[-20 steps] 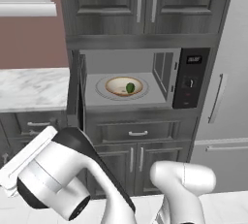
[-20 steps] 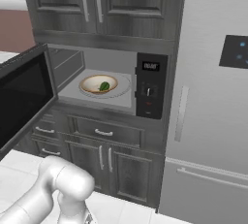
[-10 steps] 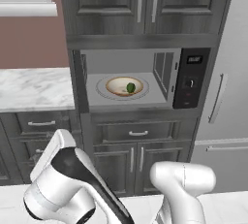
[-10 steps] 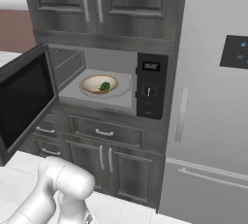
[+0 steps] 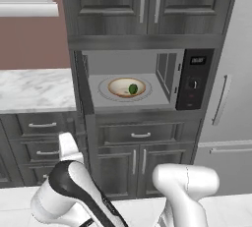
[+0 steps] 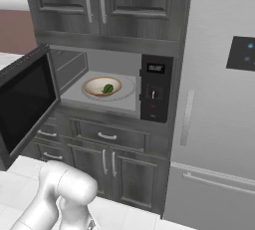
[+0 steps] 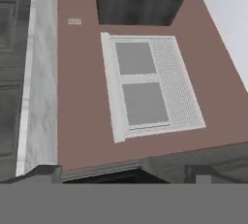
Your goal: Pick the avocado from the sink and place it in the bowl. Then pick the bowl and place it in the microwave. Then close the microwave door and press the start button.
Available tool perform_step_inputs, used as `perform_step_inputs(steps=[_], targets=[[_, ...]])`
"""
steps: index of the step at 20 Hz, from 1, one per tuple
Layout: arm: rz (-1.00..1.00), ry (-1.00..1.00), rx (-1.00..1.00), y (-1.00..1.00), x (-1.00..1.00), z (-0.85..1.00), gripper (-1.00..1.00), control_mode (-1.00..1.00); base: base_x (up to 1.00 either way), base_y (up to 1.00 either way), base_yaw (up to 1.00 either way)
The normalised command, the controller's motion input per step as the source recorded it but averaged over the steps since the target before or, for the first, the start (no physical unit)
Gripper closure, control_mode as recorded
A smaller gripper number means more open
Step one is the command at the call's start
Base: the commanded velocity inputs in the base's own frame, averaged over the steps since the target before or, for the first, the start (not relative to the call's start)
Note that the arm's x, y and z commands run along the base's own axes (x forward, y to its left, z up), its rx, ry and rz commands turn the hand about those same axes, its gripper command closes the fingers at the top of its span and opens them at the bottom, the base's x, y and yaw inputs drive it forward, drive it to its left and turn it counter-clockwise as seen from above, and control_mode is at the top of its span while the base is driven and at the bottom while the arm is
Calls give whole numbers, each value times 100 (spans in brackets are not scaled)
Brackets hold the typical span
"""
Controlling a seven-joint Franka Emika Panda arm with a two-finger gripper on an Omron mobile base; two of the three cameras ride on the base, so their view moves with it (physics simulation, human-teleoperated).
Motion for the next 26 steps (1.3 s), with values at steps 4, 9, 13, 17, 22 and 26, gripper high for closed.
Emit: perform_step_inputs(steps=[4, 9, 13, 17, 22, 26], targets=[[-82, 28, -42, -3, 25, -26, -100, -100, 0, 0, 0], [-80, 27, -27, -25, 22, -13, -100, -100, 0, 0, 0], [-75, 24, -12, -63, 21, 0, -100, -100, 0, 0, 0], [-68, 20, -2, -94, 19, 0, -100, -100, 0, 0, 0], [-63, 19, -1, -100, 22, 0, -100, -100, 0, 0, 0], [-53, 18, -11, -70, 49, -4, -100, -100, 0, 0, 0]])
